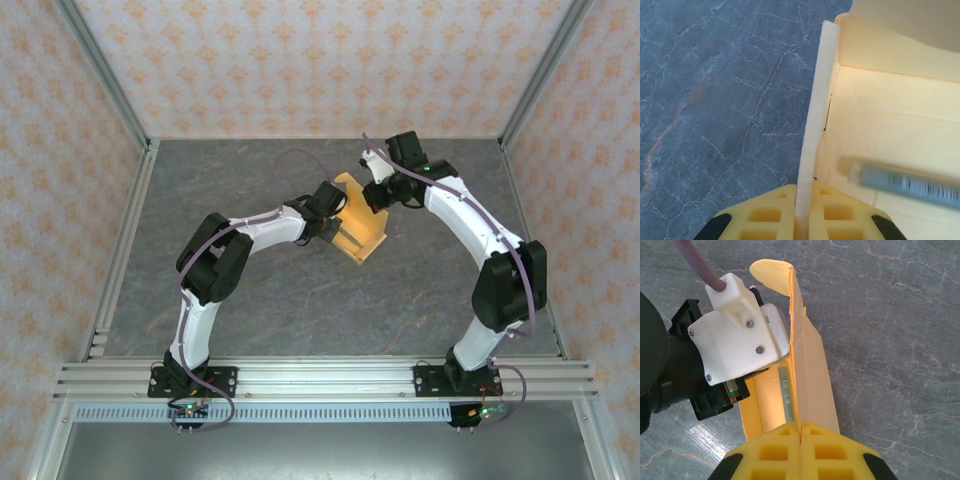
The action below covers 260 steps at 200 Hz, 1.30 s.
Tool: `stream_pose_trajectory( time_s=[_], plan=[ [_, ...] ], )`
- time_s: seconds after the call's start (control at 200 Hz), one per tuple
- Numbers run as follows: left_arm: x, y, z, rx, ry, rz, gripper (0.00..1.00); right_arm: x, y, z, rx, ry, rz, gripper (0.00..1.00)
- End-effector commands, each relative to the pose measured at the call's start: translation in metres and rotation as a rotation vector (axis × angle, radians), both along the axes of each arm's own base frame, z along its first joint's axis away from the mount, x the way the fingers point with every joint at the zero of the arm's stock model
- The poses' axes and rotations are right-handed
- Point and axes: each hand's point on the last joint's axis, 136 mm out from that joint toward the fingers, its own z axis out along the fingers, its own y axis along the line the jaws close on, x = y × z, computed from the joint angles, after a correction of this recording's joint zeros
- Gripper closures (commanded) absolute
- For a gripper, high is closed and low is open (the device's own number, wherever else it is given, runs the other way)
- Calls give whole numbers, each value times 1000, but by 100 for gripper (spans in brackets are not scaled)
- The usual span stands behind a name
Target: Fold the paper box
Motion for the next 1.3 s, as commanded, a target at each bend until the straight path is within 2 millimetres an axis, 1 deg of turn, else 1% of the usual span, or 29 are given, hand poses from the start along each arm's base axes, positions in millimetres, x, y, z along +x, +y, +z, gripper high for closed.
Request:
stream_pose_trajectory(
  time_s=[0.0, 0.07, 0.24, 0.325, 0.525, 0.696, 0.836, 1.031, 1.101, 1.181, 1.186, 1.196, 1.296],
  plan=[
    [0, 34, -23, 156, 18, 91, 87, -9, 5, -5, 33, 64, 3, 100],
    [0, 29, -20, 132, 21, 70, 83, -6, 2, -7, 16, 63, -13, 100],
    [-3, 11, -9, 42, 42, 21, 67, -3, -4, -9, -30, 63, -32, 100],
    [-5, 5, -3, 2, 49, 7, 62, -3, -7, -11, -44, 64, -35, 100],
    [-8, -2, 10, -74, 59, -11, 53, -4, -9, -12, -60, 62, -35, 100],
    [-10, -4, 21, -161, 65, -12, 44, -3, -9, -10, -59, 57, -35, 100],
    [-13, -3, 30, -236, 76, -11, 40, -2, -10, -9, -67, 48, -33, 100],
    [-21, -5, 44, -335, 92, -23, 35, -1, -9, -6, -80, 32, -20, 100],
    [-22, -1, 48, -362, 93, -7, 35, -1, -9, -5, -93, 24, -14, 100],
    [-24, 5, 42, -365, 111, 7, 34, -2, -6, -4, -102, 19, 1, 100],
    [-24, 5, 48, -373, 99, 7, 34, -3, -5, -4, -103, 20, 3, 100],
    [-24, 6, 54, -380, 90, 5, 34, -3, -5, -4, -105, 19, 4, 100],
    [-27, 14, 57, -385, 84, 10, 34, -3, -4, -2, -122, 10, 13, 100]
  ],
)
